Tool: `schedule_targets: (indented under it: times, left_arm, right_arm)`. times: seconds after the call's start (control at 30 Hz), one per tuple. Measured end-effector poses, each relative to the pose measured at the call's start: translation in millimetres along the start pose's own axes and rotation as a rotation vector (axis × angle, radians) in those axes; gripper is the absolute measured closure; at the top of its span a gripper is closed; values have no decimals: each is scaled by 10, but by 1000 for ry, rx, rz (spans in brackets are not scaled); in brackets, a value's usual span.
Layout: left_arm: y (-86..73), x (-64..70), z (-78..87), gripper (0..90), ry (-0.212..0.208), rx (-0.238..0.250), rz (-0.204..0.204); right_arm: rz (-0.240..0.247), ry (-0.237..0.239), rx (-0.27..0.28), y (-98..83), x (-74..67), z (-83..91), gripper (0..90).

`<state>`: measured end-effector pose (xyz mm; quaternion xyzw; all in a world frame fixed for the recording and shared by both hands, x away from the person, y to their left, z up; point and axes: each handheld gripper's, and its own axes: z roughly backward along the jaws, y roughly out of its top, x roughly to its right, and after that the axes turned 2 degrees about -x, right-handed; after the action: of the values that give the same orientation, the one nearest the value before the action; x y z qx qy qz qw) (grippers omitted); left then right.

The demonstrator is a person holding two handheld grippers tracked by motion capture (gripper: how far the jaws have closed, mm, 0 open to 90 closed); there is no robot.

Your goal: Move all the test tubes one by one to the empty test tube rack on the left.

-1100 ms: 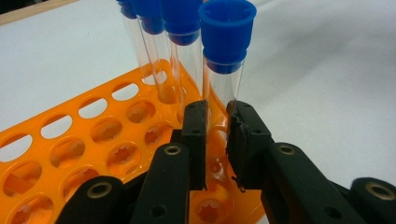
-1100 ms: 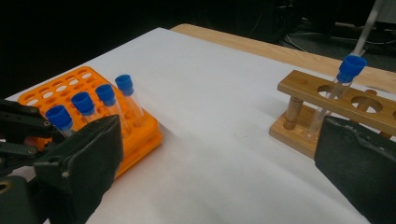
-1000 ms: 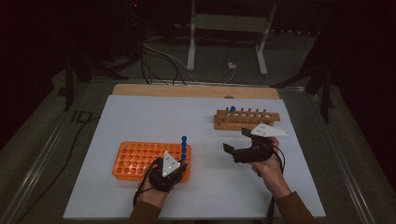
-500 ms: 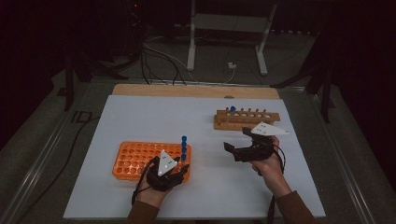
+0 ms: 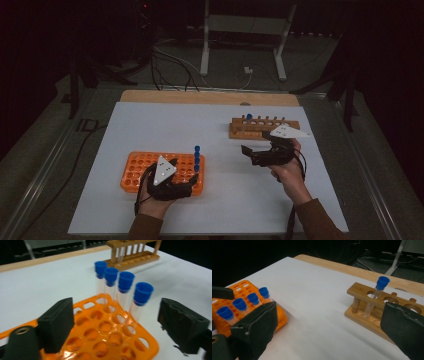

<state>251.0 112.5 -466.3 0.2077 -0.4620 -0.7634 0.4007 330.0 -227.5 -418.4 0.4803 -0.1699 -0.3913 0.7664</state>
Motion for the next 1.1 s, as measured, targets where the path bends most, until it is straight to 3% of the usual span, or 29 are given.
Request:
schedule_targets:
  times: [0.17,0.4,0.83,1.1]
  left_arm:
    - [7,-31,12,16,37,-5,-3]
    - [3,-101,14,17,7,-14,17]
    - [0,-119,47,3,58,21,42]
    - [-2,-120,45,3,53,27,52]
  right_arm:
    - [-3,-14,1,63,33,-39,18]
    - [4,-30,-5,138,62,-106,18]
    - [-7,-68,-5,300,195,-259,19]
    - [-26,-92,-13,328,357,-407,55]
